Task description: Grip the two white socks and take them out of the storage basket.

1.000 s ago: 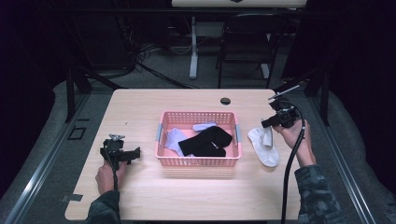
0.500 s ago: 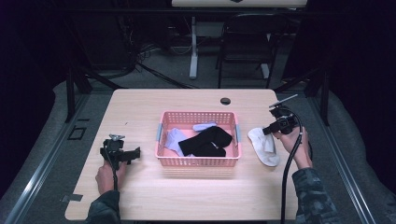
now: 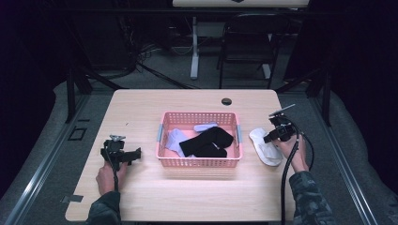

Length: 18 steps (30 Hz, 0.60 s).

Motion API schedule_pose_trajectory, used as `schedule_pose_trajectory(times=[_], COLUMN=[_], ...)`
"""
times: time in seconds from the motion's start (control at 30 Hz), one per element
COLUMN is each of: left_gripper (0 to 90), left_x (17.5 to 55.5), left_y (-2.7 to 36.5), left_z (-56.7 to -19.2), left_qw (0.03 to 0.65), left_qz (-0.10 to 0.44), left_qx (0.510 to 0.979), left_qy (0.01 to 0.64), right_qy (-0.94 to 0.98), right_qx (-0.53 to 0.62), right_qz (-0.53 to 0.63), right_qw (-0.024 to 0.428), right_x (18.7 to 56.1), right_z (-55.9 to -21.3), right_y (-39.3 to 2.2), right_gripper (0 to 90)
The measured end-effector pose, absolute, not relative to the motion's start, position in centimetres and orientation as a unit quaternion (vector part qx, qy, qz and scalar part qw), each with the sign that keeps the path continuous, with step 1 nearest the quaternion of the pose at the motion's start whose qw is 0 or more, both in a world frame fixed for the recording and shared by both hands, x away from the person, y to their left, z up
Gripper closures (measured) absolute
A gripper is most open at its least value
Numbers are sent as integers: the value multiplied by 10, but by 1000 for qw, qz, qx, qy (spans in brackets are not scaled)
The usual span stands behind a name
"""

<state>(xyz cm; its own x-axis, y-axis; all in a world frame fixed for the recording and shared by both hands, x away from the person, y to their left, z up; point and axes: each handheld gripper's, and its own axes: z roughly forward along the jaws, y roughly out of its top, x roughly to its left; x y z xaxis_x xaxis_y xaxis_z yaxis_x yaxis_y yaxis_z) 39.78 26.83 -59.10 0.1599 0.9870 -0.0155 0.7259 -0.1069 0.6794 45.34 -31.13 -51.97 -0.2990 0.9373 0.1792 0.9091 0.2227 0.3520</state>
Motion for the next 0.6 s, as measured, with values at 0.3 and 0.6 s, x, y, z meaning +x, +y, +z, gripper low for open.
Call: schedule_pose_trajectory(times=[0.3, 0.6], left_gripper=[7, 7], left_x=[398, 398], left_y=[268, 268], left_z=[-591, -591], left_qw=[282, 283], left_qz=[231, 231], left_qx=[707, 707], left_qy=[605, 605], right_qy=[781, 790], right_qx=[591, 569], right_qz=[199, 218], right_qw=[45, 71], right_x=[452, 434], right_z=[-522, -493], right_y=[-308, -307], right_gripper=[705, 295])
